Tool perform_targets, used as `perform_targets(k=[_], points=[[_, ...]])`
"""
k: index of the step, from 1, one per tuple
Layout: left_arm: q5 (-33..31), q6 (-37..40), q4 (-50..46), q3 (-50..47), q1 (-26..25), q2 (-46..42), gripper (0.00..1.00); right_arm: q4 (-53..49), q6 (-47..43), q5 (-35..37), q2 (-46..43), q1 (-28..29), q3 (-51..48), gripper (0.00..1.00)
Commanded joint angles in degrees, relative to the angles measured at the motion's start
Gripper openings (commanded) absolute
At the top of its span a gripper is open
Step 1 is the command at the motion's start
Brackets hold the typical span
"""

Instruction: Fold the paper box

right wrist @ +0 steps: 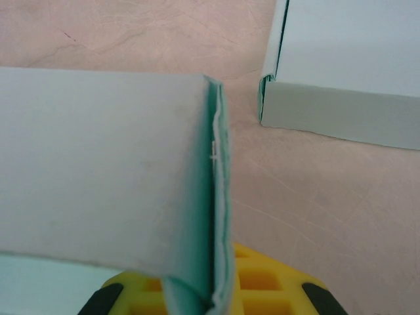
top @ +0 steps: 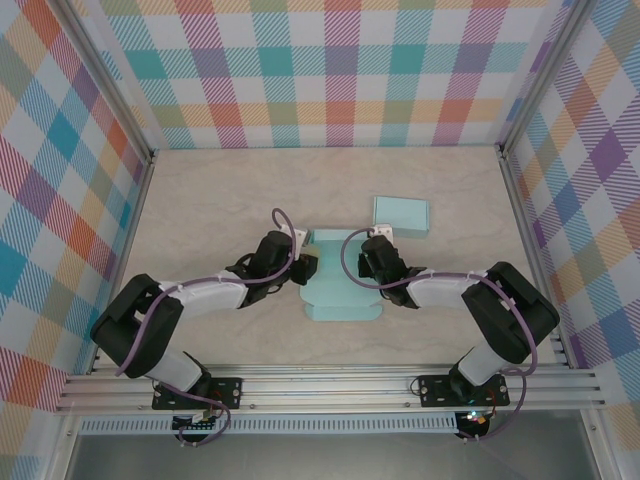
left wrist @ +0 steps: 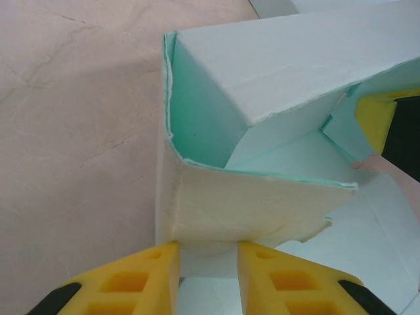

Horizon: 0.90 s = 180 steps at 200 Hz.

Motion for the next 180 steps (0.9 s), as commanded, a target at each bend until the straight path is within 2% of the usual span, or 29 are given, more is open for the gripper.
perform_targets(k=[1, 41, 65, 80, 109, 152, 166, 180], points=[[-3.45, 1.68, 2.87, 2.10, -0.87, 1.30, 0.31, 1.70, -0.44, -2.72, -0.35, 0.54, 0.58, 0.00], [-4.29, 4.45, 5.32, 3.27, -1.40, 3.42, 0.33, 1.83, -0.44, -3.60, -0.21, 0.55, 0.74, 0.00], [-7.44, 6.51, 6.13, 3.98, -1.83, 4.30, 0.33, 1.81, -0.54, -3.88, -0.41, 0.60, 0.60, 0.00], [-9.65, 7.56, 6.87, 4.26, -1.95, 5.14, 0.40, 1.92, -0.47, -4.02, -0.44, 0.63, 0.49, 0.00], [-13.00, 8.28, 7.58, 5.40, -2.08, 7.04, 0.44, 2.13, -0.46, -4.29, -0.52, 0.82, 0.25, 0.00], [-14.61, 8.81, 9.67, 6.66, -2.16, 9.13, 0.34, 2.39, -0.47, -4.30, -0.52, 0.90, 0.25, 0.00], [-13.43, 8.44, 9.90, 7.09, -2.33, 9.39, 0.34, 2.39, -0.44, -4.29, -0.36, 0.90, 0.36, 0.00], [-11.15, 7.93, 10.10, 6.76, -2.92, 8.43, 0.38, 2.23, -0.36, -3.92, -0.35, 0.91, 0.29, 0.00]])
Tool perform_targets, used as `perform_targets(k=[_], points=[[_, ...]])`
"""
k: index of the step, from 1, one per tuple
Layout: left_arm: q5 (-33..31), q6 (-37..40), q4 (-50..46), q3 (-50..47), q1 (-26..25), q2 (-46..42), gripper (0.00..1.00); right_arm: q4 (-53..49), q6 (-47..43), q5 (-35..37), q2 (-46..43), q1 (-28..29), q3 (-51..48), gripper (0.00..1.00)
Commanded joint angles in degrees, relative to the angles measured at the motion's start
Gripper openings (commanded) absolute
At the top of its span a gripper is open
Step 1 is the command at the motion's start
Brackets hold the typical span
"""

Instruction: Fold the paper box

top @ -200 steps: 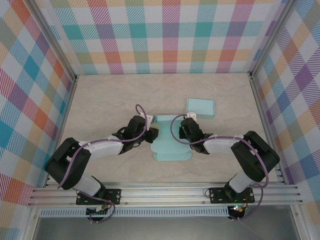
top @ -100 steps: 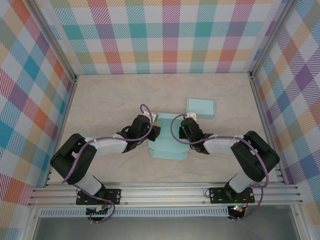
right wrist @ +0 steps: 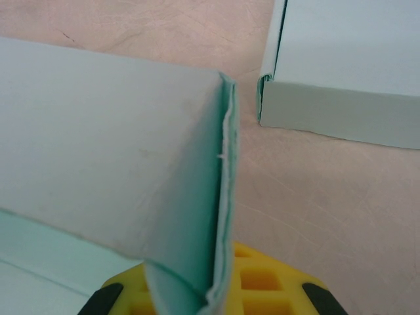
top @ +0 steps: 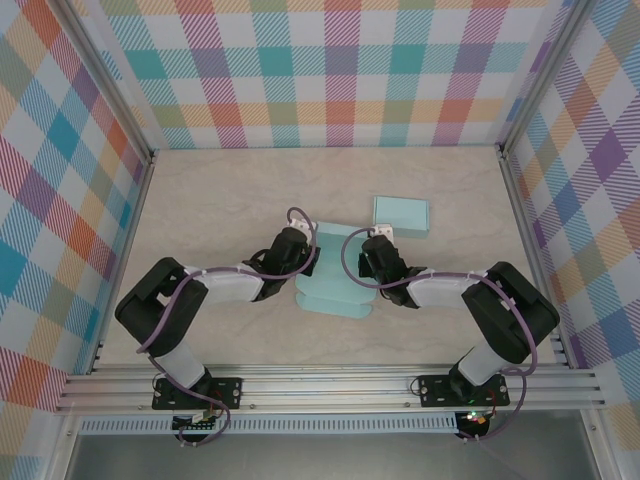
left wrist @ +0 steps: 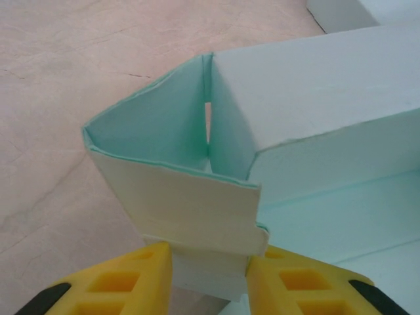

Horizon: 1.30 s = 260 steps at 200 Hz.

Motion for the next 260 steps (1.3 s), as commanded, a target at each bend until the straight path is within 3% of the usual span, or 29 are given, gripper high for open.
perform_targets(k=[1, 22, 55, 78, 90, 113, 135, 165, 187, 203, 242, 260], points=[[2.78, 0.40, 4.71, 1.94, -1.35, -0.61, 0.38, 2.17, -0.42, -3.55, -0.35, 1.01, 0.29, 0.00], [3.79, -1.35, 4.35, 0.18, -2.85, -4.32, 0.47, 1.49, 0.02, -2.04, -0.31, 1.02, 0.56, 0.00], [5.24, -6.93, 2.37, -5.07, -3.87, -14.30, 0.85, 1.94, -0.20, -1.85, 0.60, 1.01, 0.97, 0.00], [5.05, -9.43, -2.39, -7.85, -3.95, -22.42, 0.92, 2.32, -0.45, -1.37, 0.72, 1.01, 1.04, 0.00], [4.30, -10.01, -5.79, -8.51, -3.96, -26.62, 1.00, 1.95, -0.74, -1.28, 0.71, 1.01, 1.24, 0.00], [-1.99, -10.53, -14.34, -7.92, -3.56, -33.06, 1.00, 1.56, -0.86, -1.23, 0.23, 1.01, 0.97, 0.00], [-7.93, -10.06, -22.16, -6.25, 0.02, -35.12, 1.00, 1.47, -0.51, -1.53, -0.30, 1.03, 0.56, 0.00], [-1.36, -11.28, -23.45, -6.98, 10.35, -34.89, 1.00, 1.03, -0.55, -1.78, -1.22, 1.01, 0.53, 0.00], [-0.76, -13.98, -21.82, -8.50, 15.66, -33.17, 1.00, 0.99, -0.68, -1.98, -1.03, 1.01, 0.98, 0.00], [-1.22, -13.76, -20.03, -8.59, 16.58, -30.08, 0.98, 1.12, -0.68, -2.13, -0.70, 1.01, 1.08, 0.00], [3.68, -11.30, -11.74, -5.99, 16.67, -17.16, 0.84, 1.22, -0.52, -2.71, -0.35, 1.01, 1.30, 0.00], [7.40, -10.27, -5.68, -6.33, 16.51, -13.91, 0.70, 0.89, -0.46, -2.52, -0.10, 1.01, 1.80, 0.00]])
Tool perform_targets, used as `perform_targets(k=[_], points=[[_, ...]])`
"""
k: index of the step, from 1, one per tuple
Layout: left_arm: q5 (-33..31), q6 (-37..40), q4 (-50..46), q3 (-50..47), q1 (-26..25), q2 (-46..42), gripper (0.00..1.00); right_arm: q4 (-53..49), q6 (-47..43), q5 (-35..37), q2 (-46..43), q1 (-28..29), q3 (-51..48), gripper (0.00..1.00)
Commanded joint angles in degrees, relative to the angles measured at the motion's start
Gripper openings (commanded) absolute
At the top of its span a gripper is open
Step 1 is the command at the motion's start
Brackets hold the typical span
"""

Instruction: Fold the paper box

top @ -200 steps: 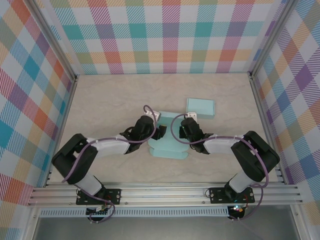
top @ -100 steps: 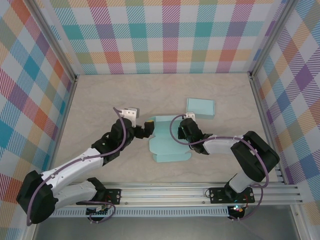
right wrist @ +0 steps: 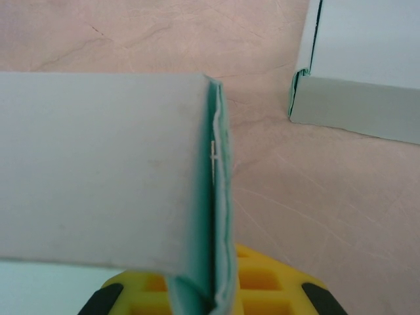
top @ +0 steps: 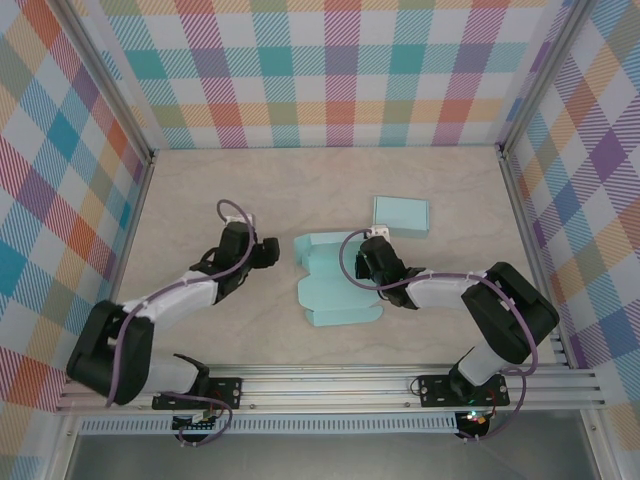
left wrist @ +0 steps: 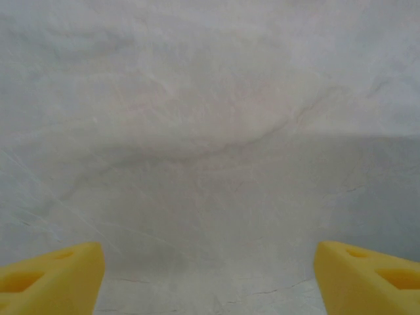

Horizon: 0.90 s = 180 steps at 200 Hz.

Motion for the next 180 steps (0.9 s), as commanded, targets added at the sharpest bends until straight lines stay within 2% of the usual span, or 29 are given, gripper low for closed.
perform_targets(k=[1, 23, 66, 126, 180], points=[[5.59, 1.82, 9.44, 1.09, 0.22, 3.10, 0.70, 0.28, -0.37, -0.39, -0.07, 0.27, 1.82, 0.00], [9.35, 2.16, 15.51, -0.74, -1.81, 4.09, 0.63, -0.71, 0.08, 0.88, 0.50, 0.27, 2.74, 0.00], [15.92, 4.12, 19.42, -1.26, -6.53, 6.38, 0.56, -2.07, 0.26, 3.75, 2.46, 0.27, 4.92, 0.00], [15.89, 2.97, 19.89, -3.55, -9.70, 5.56, 0.57, -4.12, 0.27, 3.60, 5.02, 0.18, 8.11, 0.00], [14.79, 3.15, 18.13, -5.46, -10.29, 4.95, 0.57, -4.56, -0.21, 3.31, 5.30, 0.23, 8.89, 0.00]])
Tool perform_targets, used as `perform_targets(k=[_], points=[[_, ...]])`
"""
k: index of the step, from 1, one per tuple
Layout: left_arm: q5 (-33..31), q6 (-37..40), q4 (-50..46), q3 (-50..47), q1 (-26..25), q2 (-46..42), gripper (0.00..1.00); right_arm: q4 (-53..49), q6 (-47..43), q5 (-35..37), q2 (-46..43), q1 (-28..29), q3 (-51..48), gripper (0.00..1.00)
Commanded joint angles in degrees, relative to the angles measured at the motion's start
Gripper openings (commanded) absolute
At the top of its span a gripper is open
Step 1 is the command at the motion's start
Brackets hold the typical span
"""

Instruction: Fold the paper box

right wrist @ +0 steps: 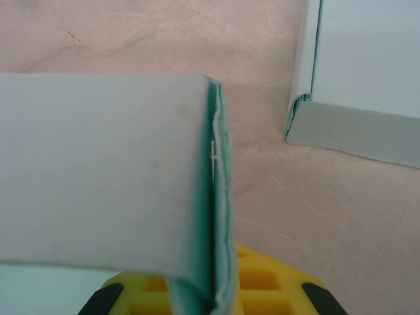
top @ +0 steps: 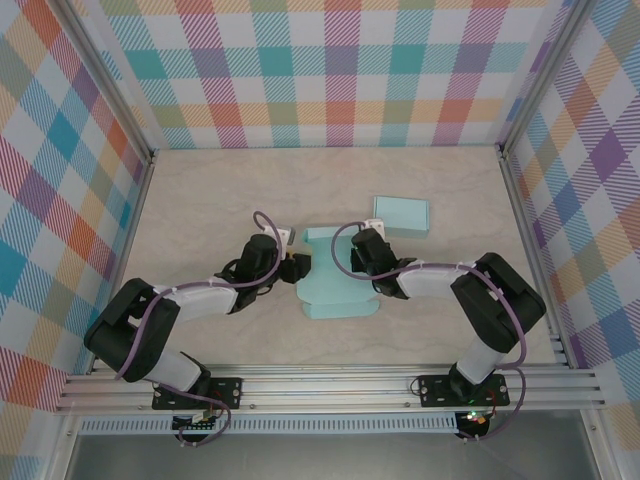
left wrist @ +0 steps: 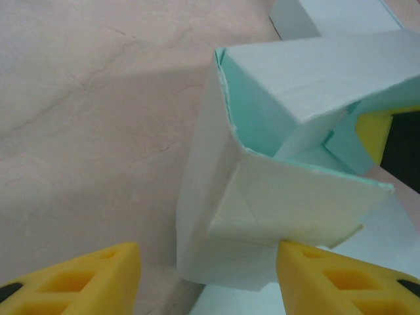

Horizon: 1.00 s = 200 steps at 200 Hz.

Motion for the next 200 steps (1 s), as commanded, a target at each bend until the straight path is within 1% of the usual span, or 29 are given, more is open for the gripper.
perform_targets(k=[1, 54, 70, 75, 91, 93, 113, 116, 132, 142, 160, 170, 191, 200], points=[[0.34, 0.37, 0.12, -1.25, -0.58, -0.85, 0.57, 0.17, -0.22, 0.16, 0.51, 0.21, 2.22, 0.00], [0.80, 3.18, 1.65, 2.05, -0.67, 3.63, 0.56, 1.22, -0.58, -1.19, 0.69, 0.18, 1.72, 0.00], [0.10, 4.78, 1.86, 3.41, -1.00, 4.80, 0.55, 1.39, -0.85, -1.66, 0.51, 0.19, 1.45, 0.00], [-0.07, 5.19, 2.11, 3.71, -1.11, 5.11, 0.53, 1.55, -0.97, -1.85, 0.51, 0.18, 1.34, 0.00], [-0.87, 6.17, 3.18, 4.78, -1.58, 6.17, 0.52, 2.13, -1.23, -2.62, 0.34, 0.18, 1.04, 0.00], [-0.95, 6.30, 3.27, 4.94, -1.62, 6.28, 0.51, 2.11, -1.18, -2.76, 0.34, 0.18, 1.03, 0.00], [-3.87, 7.19, 3.69, 6.58, -2.51, 7.98, 0.48, 2.43, -1.09, -3.96, 0.34, 0.23, 0.99, 0.00], [-4.57, 7.22, 3.78, 6.81, -2.71, 8.32, 0.46, 2.44, -1.01, -4.11, 0.34, 0.28, 0.95, 0.00], [-8.08, 6.25, 5.63, 7.38, -3.21, 9.96, 0.39, 2.76, -0.66, -5.06, 0.33, 0.27, 0.78, 0.00], [-10.46, 4.91, 8.17, 6.91, -3.21, 10.98, 0.30, 2.66, 0.04, -5.16, 0.29, 0.27, 0.77, 0.00], [-14.48, 2.85, 11.00, 6.79, -3.46, 12.76, 0.19, 2.03, 1.87, -5.11, 0.06, 0.40, 0.51, 0.00], [-16.94, 1.98, 12.66, 6.64, -3.70, 13.32, 0.15, 1.98, 2.64, -5.03, -0.23, 0.62, 0.21, 0.00], [-19.66, 0.83, 14.90, 6.71, -4.33, 13.91, 0.11, 1.48, 3.72, -4.19, -0.63, 1.36, -0.20, 0.00], [-21.26, 0.27, 15.40, 6.73, -4.78, 13.98, 0.08, 0.58, 4.59, -3.27, -0.72, 1.79, -0.05, 0.00]])
